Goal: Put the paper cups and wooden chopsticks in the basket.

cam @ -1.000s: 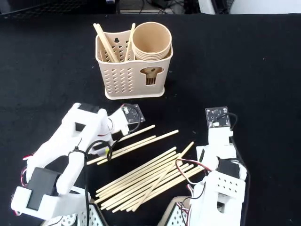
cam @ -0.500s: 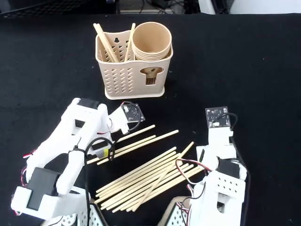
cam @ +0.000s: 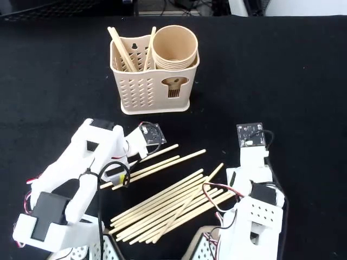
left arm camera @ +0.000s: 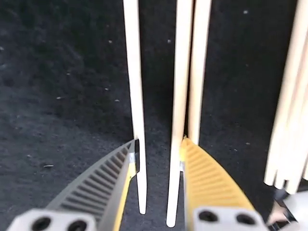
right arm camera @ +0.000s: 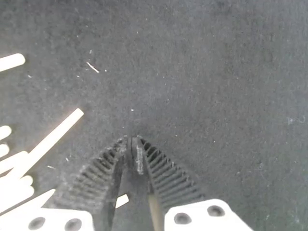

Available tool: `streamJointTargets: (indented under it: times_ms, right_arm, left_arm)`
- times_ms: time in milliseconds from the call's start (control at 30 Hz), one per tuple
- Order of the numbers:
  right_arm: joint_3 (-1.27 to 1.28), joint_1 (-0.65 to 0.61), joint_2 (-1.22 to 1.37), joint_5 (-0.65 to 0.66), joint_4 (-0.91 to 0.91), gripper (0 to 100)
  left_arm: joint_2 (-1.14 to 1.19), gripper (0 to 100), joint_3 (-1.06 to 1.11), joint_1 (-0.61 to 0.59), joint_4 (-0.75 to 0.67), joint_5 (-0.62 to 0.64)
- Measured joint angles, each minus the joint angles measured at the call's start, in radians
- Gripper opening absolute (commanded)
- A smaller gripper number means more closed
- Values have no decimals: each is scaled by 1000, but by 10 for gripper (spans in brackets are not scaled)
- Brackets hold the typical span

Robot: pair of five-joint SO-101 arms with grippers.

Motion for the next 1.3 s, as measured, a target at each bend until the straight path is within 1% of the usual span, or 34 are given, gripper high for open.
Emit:
streamJointTargets:
  times_ms: [200, 400, 433, 533, 633, 767, 1067, 1300]
  right_arm:
    - [0, 0, 0, 0, 0, 13]
    - [0, 0, 0, 0, 0, 13]
    - [0, 0, 0, 0, 0, 13]
    - [0, 0, 0, 0, 0, 13]
    - [0, 0, 0, 0, 0, 13]
    - [0, 0, 0, 0, 0, 13]
    - [0, 0, 0, 0, 0, 13]
    - [0, 0, 0, 0, 0, 13]
  left_arm:
    - [0, 164, 38, -2, -71, -2]
    - [0, 155, 41, -2, -74, -3]
    - [0, 135, 41, -2, -74, -3]
    - [0, 21, 41, 2, -63, -3]
    - [0, 62, 44, 8, -51, -2]
    - [0, 38, 43, 8, -34, -2]
    - [-8, 30, 40, 8, 18, -2]
    - [-130, 30, 46, 3, 44, 0]
